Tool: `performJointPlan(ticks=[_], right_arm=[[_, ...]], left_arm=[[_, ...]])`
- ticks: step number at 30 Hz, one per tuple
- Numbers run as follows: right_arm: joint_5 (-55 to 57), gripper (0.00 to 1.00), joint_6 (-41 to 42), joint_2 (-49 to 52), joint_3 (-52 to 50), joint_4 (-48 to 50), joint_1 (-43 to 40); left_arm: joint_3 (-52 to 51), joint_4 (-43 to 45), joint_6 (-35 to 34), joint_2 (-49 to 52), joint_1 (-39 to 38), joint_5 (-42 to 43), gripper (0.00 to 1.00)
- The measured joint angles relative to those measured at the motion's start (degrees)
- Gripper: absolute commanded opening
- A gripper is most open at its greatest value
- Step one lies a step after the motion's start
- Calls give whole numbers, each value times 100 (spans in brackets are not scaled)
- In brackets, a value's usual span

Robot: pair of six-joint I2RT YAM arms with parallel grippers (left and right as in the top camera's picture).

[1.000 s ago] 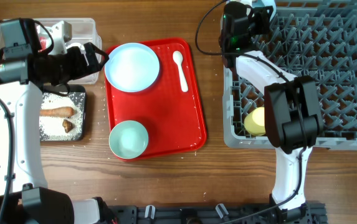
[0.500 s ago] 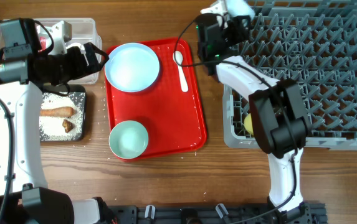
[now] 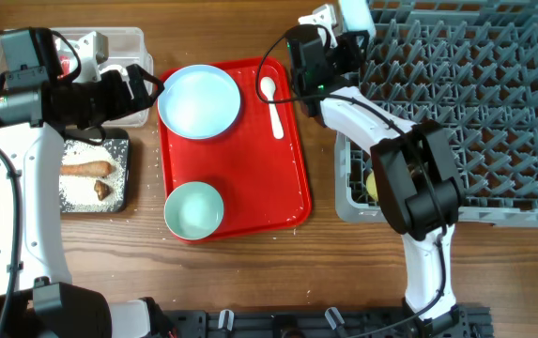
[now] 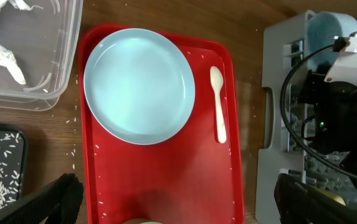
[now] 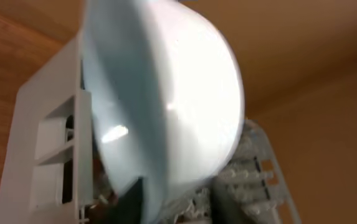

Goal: Sort waste into correct bins and load items into the dishwasher rack
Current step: 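Place the light-blue bowl upright in the rack's back row with the right gripper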

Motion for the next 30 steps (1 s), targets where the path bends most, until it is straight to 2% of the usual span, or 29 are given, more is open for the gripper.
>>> performJointPlan(ticks=[3,8,17,19,21,22,23,24,26,27,29,30], right_arm=[[-179,4,164,-216,0,2,-114],[-155,4,138,-673,0,22,-413],[210,5,120,-673,0,179,-599],[210,17,157,-673,0,175,-599],[227,41,507,-673,0,83,-599],[184,62,809,-686,0,-162,-599],[-24,94,1187,-752,-13,-640,-599],[-428,100,1617,-868,-20,-1080,-599],[-1722,100,2361,-1281,-72,-1906,-623],[-2826,100,2776,-1709,-81,-2304,-678],[-4041,100,3250,-2463,-81,-2618,-796],[-4343,92,3475,-2750,-79,-2616,-850]], left_arm=[[0,0,0,0,0,-2,100],[0,0,0,0,0,0,100],[0,0,0,0,0,0,100],[0,0,0,0,0,-2,100],[0,0,0,0,0,0,100],[0,-4,0,0,0,0,100],[0,-7,0,0,0,2,100],[0,-2,0,0,0,-4,100],[0,2,0,0,0,0,100],[0,-2,0,0,0,-2,100],[0,-4,0,0,0,0,100],[0,-2,0,0,0,0,100]])
